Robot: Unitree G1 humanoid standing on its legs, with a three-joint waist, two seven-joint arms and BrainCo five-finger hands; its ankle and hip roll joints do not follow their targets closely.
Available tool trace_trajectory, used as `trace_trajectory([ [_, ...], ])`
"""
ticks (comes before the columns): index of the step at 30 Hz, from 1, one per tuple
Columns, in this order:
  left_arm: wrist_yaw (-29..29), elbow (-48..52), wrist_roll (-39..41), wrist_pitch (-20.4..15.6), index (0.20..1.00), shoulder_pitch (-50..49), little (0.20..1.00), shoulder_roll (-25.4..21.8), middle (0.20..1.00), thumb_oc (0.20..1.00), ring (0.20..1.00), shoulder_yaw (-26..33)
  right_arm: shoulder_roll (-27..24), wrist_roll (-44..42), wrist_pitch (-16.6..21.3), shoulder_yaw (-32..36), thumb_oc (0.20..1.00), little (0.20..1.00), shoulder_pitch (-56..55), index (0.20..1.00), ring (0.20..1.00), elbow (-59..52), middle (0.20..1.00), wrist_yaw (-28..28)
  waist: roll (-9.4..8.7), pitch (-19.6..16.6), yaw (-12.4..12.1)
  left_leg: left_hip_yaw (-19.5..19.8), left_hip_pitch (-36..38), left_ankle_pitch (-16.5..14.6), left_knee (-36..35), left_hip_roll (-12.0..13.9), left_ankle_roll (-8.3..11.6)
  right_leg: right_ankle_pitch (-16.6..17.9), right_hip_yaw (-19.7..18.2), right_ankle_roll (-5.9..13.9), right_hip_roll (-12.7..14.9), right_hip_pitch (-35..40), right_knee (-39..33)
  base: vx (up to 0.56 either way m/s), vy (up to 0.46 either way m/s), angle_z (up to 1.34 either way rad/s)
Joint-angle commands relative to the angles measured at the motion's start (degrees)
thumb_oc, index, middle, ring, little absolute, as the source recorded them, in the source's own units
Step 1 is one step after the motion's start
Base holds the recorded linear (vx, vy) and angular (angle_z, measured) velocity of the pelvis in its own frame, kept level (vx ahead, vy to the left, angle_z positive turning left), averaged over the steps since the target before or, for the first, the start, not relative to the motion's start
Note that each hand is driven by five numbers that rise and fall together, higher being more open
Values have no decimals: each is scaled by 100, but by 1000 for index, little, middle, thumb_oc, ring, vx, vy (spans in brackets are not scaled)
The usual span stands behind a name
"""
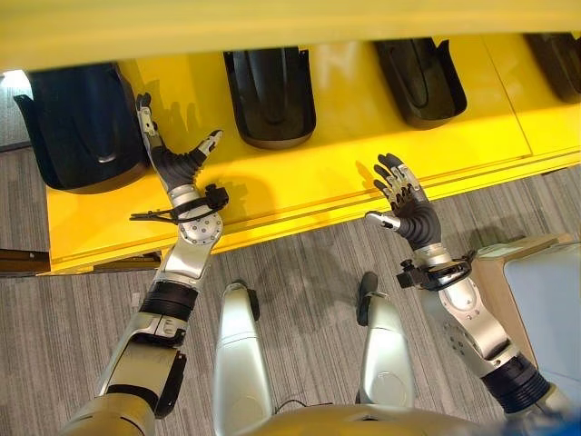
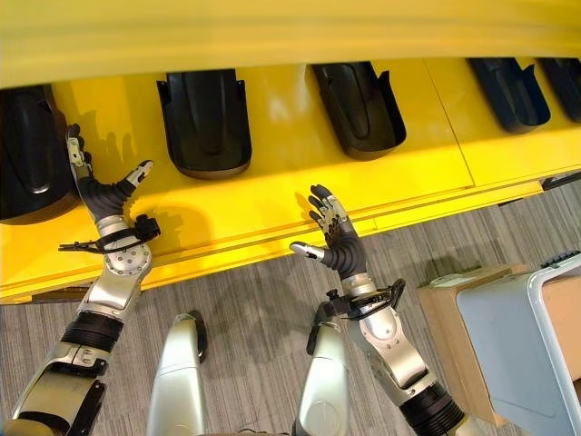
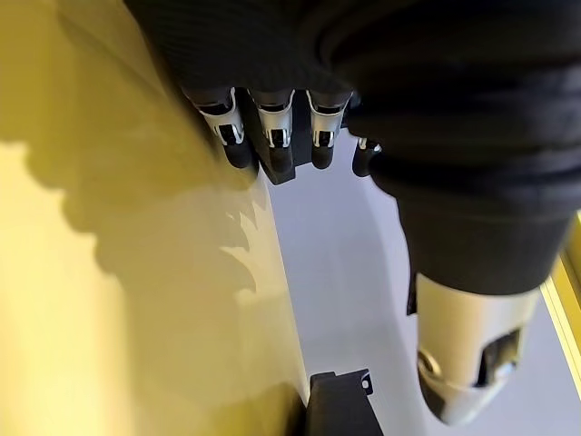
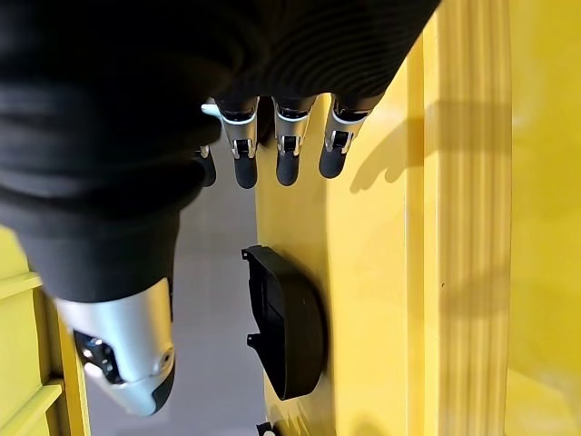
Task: Move parts from the plastic box to the shelf.
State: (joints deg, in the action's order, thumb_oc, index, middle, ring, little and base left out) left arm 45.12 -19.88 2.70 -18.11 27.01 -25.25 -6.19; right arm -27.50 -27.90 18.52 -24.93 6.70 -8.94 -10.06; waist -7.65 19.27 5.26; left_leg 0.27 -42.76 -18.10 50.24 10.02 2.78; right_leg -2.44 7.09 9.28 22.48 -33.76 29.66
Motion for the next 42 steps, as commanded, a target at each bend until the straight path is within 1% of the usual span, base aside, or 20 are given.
trace_trajectory([
  [1,20,-12,-195,-103,1000,-313,1000,-99,1000,1000,1000,9,-166,-28,349,374,1000,1000,10,1000,1000,-188,1000,51,89,-69,-167,40,151,251,-454,-192,-191,-683,3,-328,-50,-355,1181,0,0,0],
  [20,-32,41,-118,-115,1000,-571,1000,-64,1000,1000,1000,173,-154,-57,322,406,1000,1000,0,1000,1000,-169,1000,58,113,-23,-212,36,145,261,-450,-205,-200,-689,-11,-328,-33,-353,1210,0,0,0],
  [24,-92,168,-188,-124,1000,-558,1000,-95,1000,1000,1000,124,-161,-43,306,410,1000,1000,17,1000,1000,-165,1000,69,112,-15,-213,46,145,255,-440,-208,-200,-696,-17,-330,-34,-357,1222,0,0,0],
  [27,-199,305,-287,-136,1000,-443,1000,-133,1000,1000,1000,-43,-156,-63,310,397,1000,1000,69,1000,1000,-151,1000,78,115,-15,-199,47,146,252,-436,-208,-198,-708,-22,-330,-39,-371,1237,0,0,0],
  [28,-352,430,-474,-103,1000,-336,1000,-188,1000,1000,1000,-248,-159,-64,317,415,1000,1000,98,1000,1000,-117,1000,89,122,-17,-181,48,152,252,-440,-203,-195,-714,-33,-329,-48,-365,1232,0,0,0],
  [30,-448,489,-585,-98,1000,-227,1000,-210,1000,1000,1000,-427,-138,-44,325,410,1000,1000,142,1000,1000,-106,1000,82,127,-16,-165,45,168,253,-446,-194,-194,-717,-36,-326,-53,-358,1231,0,0,0],
  [33,-525,562,-691,-72,1000,-90,1000,-225,1000,1000,1000,-565,-114,-49,338,408,1000,1000,165,1000,1000,-90,1000,92,128,-14,-148,44,173,247,-438,-187,-194,-716,-43,-323,-62,-358,1233,0,0,0],
  [36,-641,530,-716,-72,1000,80,1000,-178,1000,1000,1000,-782,-140,-66,353,391,1000,1000,177,1000,1000,-108,1000,115,120,-4,-114,25,181,245,-437,-174,-195,-709,-59,-321,-80,-374,1226,0,0,0],
  [42,-765,519,-648,-95,1000,130,1000,-113,1000,1000,1000,-958,-140,-58,361,400,1000,1000,157,1000,1000,-112,1000,116,133,13,-78,16,185,248,-441,-155,-199,-714,-98,-324,-101,-416,1253,0,0,0],
])
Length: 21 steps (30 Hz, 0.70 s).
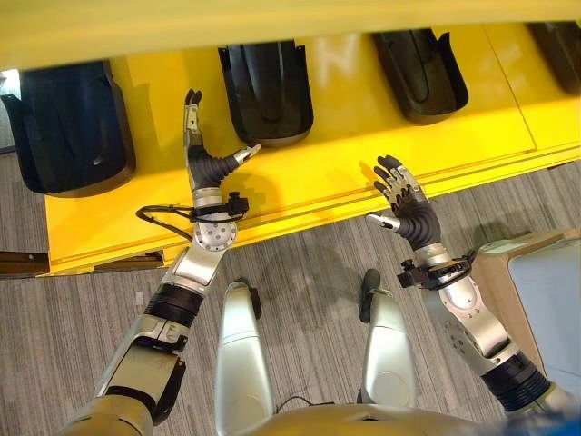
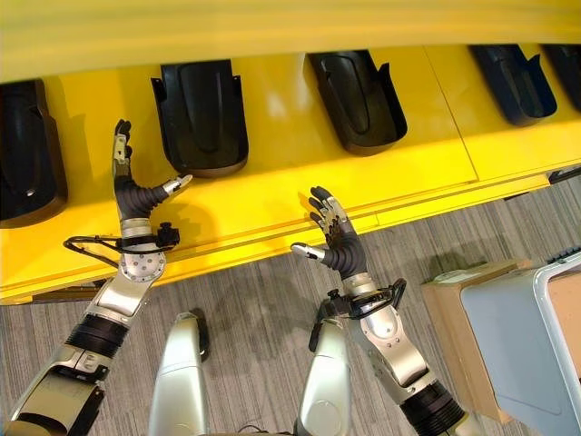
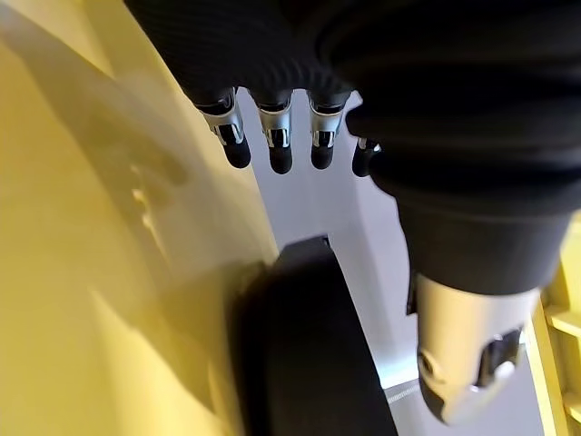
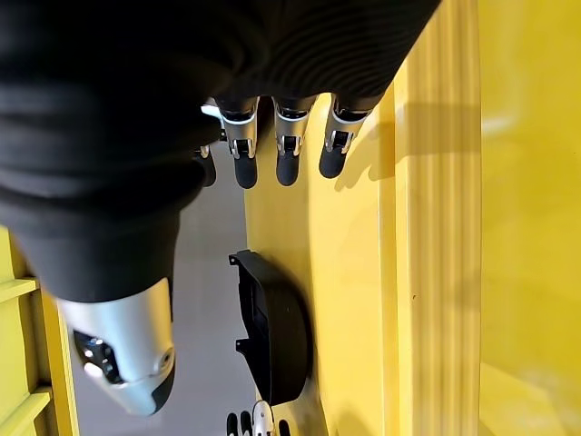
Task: Move parts from the plastic box to the shelf.
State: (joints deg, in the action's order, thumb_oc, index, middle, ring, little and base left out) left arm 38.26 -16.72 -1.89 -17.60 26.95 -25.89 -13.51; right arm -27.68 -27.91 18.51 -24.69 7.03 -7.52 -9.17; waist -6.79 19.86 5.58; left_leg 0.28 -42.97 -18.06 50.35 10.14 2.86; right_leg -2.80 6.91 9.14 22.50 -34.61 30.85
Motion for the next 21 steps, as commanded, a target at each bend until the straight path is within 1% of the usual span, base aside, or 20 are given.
trace_trajectory([
  [1,-87,200,-162,-149,1000,128,1000,-26,1000,1000,1000,-240,-126,-45,364,387,1000,1000,121,1000,1000,-248,1000,18,50,-46,-109,7,210,248,-458,-162,-209,-667,-77,-310,-106,-331,1124,0,0,0],
  [12,-141,174,-5,-167,1000,10,1000,95,1000,1000,1000,-260,-104,4,359,385,1000,1000,61,1000,1000,-273,1000,-4,55,-62,-93,-3,143,225,-408,-183,-231,-652,-99,-310,-114,-377,1124,0,0,0],
  [21,-299,242,126,-198,1000,-107,1000,173,1000,1000,1000,-341,-105,20,353,394,1000,1000,24,1000,1000,-269,1000,-12,34,-70,-99,-8,181,227,-437,-190,-234,-635,-88,-312,-113,-333,1101,0,0,0],
])
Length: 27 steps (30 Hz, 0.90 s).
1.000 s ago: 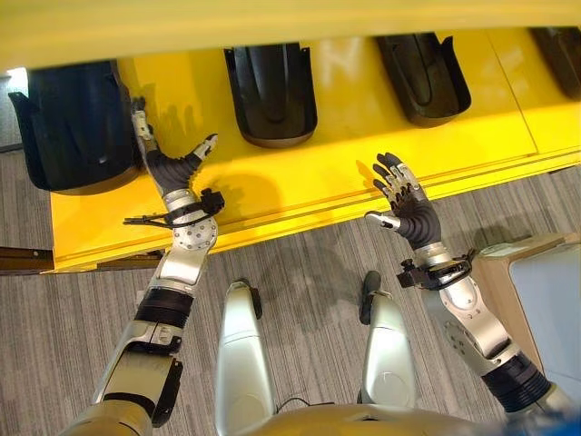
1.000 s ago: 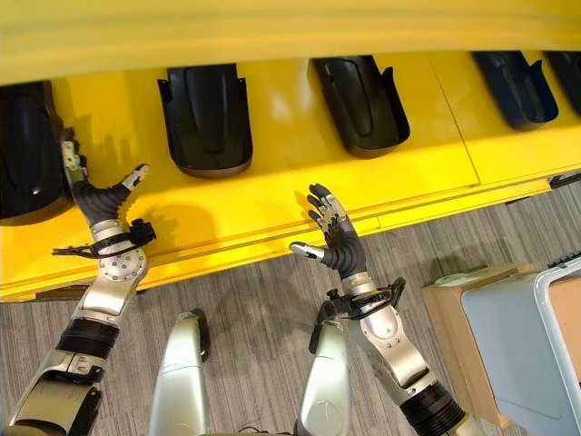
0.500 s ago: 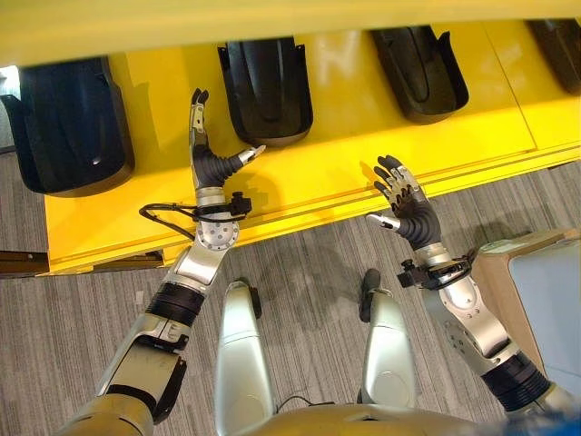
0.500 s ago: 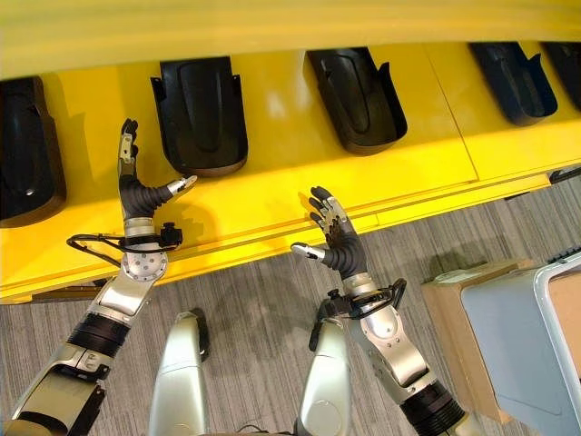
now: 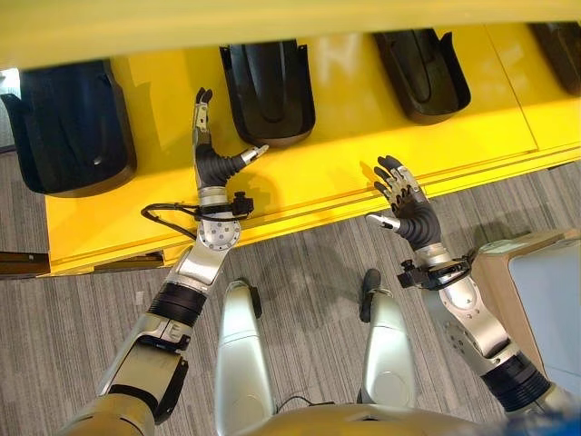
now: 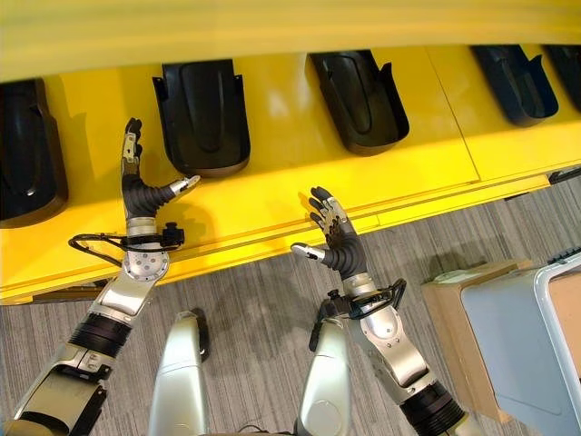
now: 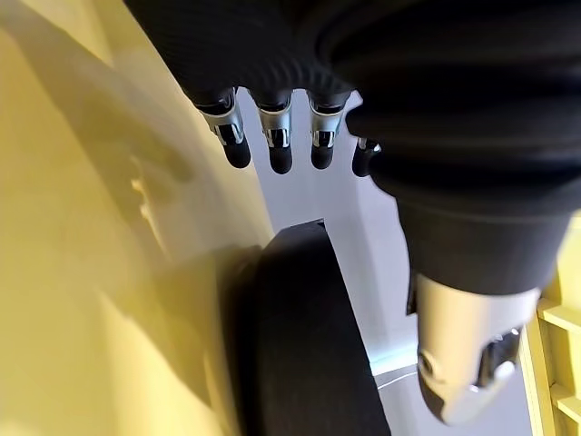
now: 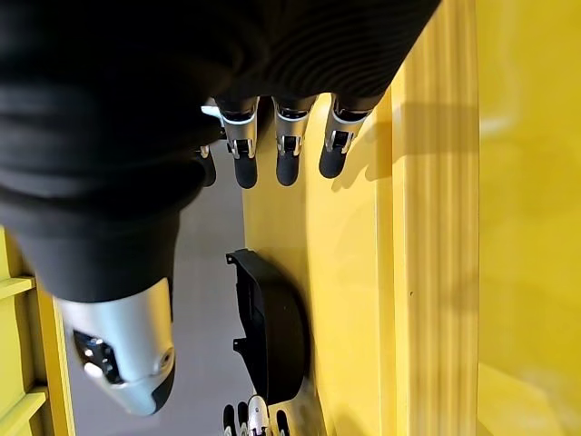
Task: Move parts from the plastic box to the shelf.
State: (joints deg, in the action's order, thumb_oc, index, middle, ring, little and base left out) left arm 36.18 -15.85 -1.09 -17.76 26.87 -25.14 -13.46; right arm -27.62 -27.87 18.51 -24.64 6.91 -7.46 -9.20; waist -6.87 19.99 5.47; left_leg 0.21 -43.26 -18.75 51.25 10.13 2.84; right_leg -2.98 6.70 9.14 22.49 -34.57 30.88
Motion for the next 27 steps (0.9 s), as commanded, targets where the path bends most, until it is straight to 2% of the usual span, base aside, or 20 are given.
trace_trajectory([
  [1,-137,172,75,-187,1000,-127,1000,119,1000,1000,1000,-367,-108,25,349,390,1000,1000,31,1000,1000,-278,1000,-9,44,-84,-90,0,213,297,-530,-191,-232,-619,-72,-310,-113,-335,1098,0,0,0],
  [27,-852,385,610,-193,1000,-231,1000,297,1000,1000,1000,-864,-99,63,300,351,1000,1000,59,1000,1000,-317,1000,-59,34,13,-86,7,284,302,-528,-193,-227,-613,-93,-311,-133,-257,1083,0,0,0],
])
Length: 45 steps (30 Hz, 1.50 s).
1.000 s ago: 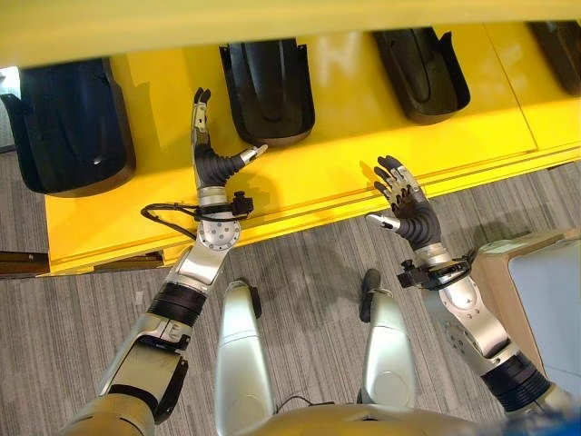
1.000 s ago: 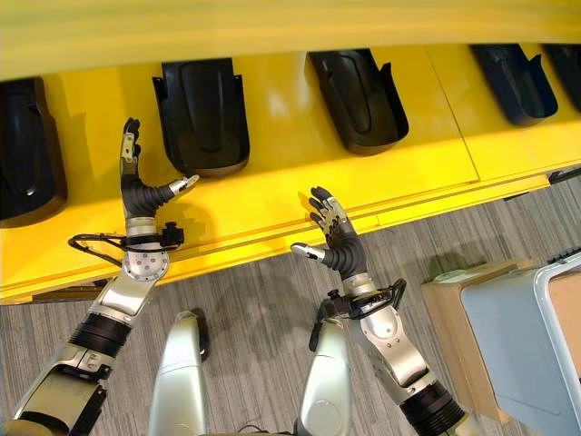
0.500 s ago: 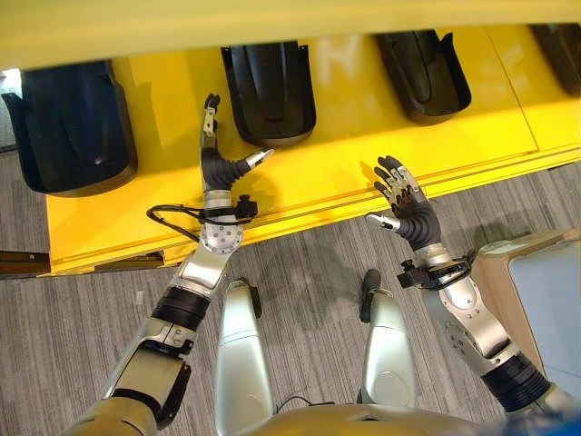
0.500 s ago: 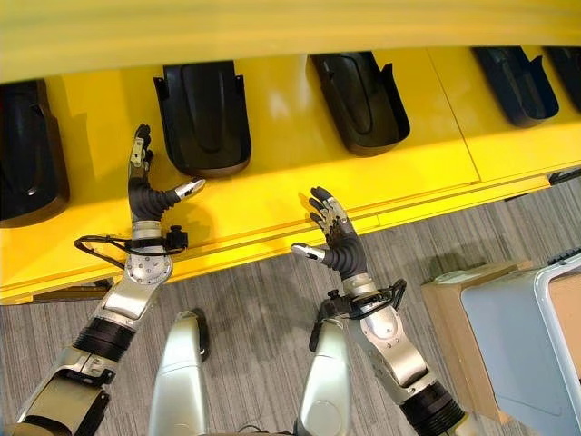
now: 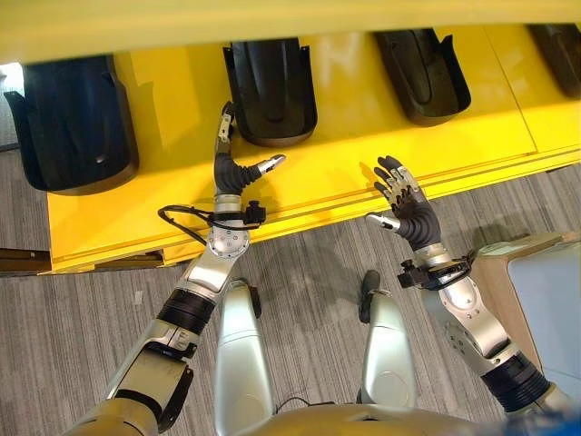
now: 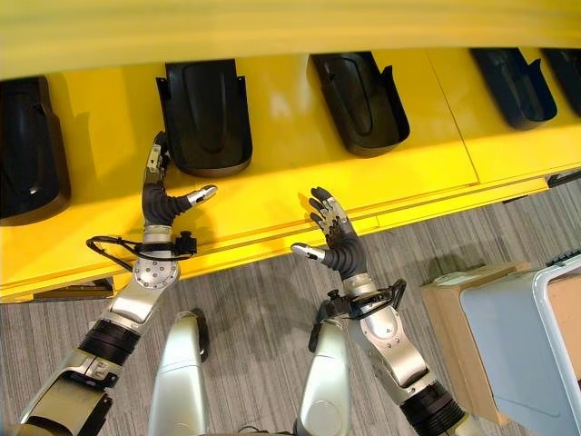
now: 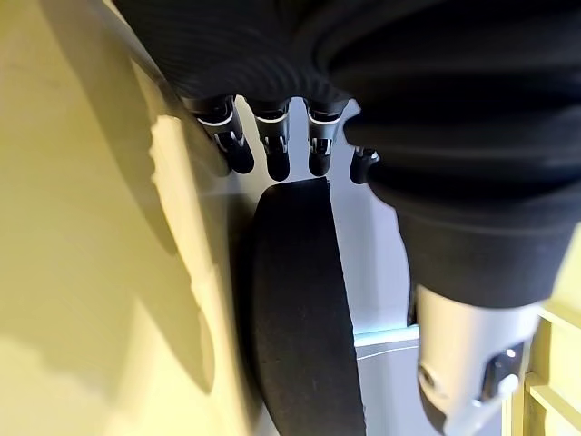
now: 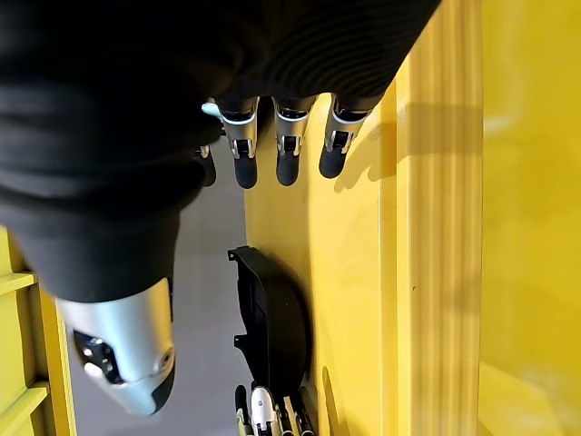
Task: Move parts from the plastic box to the shelf.
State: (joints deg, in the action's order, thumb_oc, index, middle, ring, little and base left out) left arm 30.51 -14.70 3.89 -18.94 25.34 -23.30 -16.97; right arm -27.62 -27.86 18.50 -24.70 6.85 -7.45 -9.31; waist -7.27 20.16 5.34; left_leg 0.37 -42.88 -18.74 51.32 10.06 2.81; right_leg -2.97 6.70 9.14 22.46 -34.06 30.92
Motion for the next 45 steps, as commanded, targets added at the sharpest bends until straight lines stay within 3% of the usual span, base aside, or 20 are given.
trace_trajectory([
  [1,-289,276,115,-73,1000,-73,1000,118,1000,1000,1000,-518,-99,63,300,358,1000,1000,57,1000,1000,-321,1000,-48,78,-5,-70,-10,251,302,-540,-185,-225,-616,-96,-310,-133,-313,1084,0,0,0],
  [38,-431,242,167,-71,1000,-23,1000,139,1000,1000,1000,-735,-100,86,341,358,1000,1000,65,1000,1000,-302,1000,-113,64,30,-26,-29,277,296,-540,-171,-239,-641,-137,-314,-157,-299,1123,0,0,0],
  [45,-312,225,254,-109,1000,-194,1000,93,1000,1000,1000,-451,-98,63,340,361,1000,1000,49,1000,1000,-317,1000,-117,95,26,-50,-11,256,306,-551,-170,-241,-640,-125,-316,-160,-326,1133,0,0,0],
])
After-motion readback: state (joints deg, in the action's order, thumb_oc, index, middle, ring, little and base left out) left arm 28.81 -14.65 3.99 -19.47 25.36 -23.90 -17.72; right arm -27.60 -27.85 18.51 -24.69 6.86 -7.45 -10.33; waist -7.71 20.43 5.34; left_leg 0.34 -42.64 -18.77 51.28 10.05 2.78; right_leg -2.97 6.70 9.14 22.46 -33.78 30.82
